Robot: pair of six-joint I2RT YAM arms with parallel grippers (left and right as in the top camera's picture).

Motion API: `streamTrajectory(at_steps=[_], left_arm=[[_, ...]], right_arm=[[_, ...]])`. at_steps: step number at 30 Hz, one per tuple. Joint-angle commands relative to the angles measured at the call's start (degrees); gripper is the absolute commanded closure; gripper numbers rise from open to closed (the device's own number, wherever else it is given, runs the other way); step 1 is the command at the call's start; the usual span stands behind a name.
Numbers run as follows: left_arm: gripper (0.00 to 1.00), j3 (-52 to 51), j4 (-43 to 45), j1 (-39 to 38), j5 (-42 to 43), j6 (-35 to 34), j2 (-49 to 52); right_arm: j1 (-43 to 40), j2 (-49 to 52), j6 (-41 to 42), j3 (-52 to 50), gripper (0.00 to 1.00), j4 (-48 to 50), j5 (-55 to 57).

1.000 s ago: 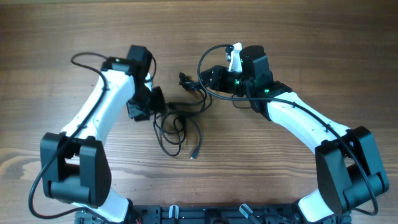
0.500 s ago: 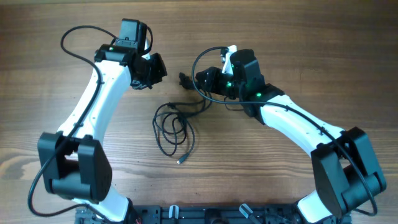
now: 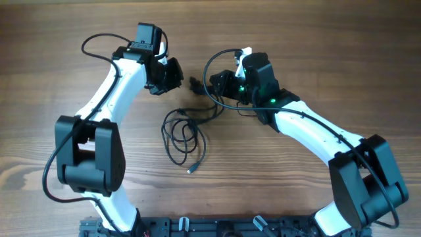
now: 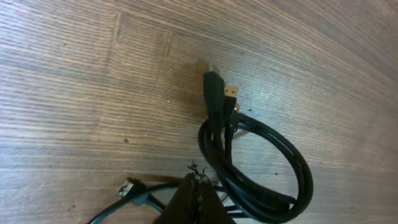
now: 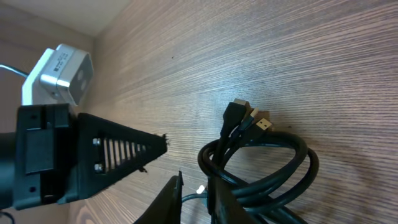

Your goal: Untangle cables

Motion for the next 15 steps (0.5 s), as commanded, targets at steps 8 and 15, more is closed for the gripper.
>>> streamTrajectory(at_steps=[8,15], left_arm=[[0.96,-0.4,2.2,-2.4,1.2,-0.3,2.9],[0.96,-0.4,2.2,-2.4,1.1,-0.3,2.9]], right_arm=[[1.9,4.5,2.8,-0.3,0.91,1.6,1.2],[2.0,7.6,4.1,-0.3,0.95,-2.0,1.2]])
